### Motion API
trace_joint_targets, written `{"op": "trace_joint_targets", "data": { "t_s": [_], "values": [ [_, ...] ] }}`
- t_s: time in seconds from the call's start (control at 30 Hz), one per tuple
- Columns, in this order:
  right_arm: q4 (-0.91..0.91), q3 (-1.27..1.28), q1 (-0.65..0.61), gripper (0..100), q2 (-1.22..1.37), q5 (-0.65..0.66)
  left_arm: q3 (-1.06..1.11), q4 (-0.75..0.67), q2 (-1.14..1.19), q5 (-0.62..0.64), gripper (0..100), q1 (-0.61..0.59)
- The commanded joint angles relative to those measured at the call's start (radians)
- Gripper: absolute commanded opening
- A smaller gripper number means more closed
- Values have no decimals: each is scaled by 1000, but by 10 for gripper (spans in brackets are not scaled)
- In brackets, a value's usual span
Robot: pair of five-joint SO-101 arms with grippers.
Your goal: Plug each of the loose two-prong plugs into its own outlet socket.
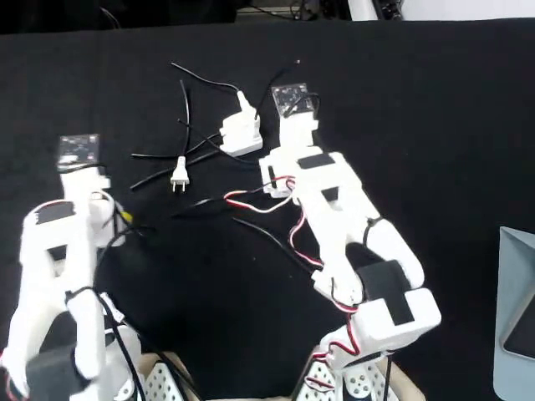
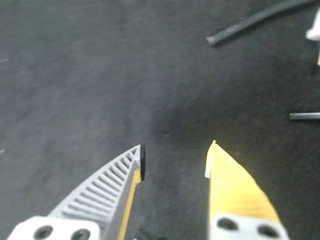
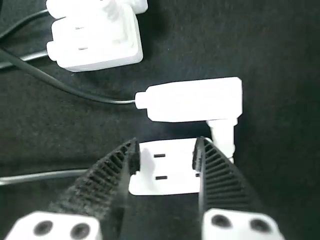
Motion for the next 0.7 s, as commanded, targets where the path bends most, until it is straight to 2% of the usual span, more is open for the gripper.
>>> {"op": "trace_joint_targets", "data": {
  "t_s": [0.0, 0.27, 0.67],
  "values": [
    [52, -65, 18, 181, -1, -21, -104, 124, -167, 2, 214, -59],
    [52, -71, 35, 181, -8, -21, -33, 222, -482, -25, 214, -59],
    [12, -68, 57, 180, 13, -21, 271, 115, -790, 141, 214, -56]
  ]
}}
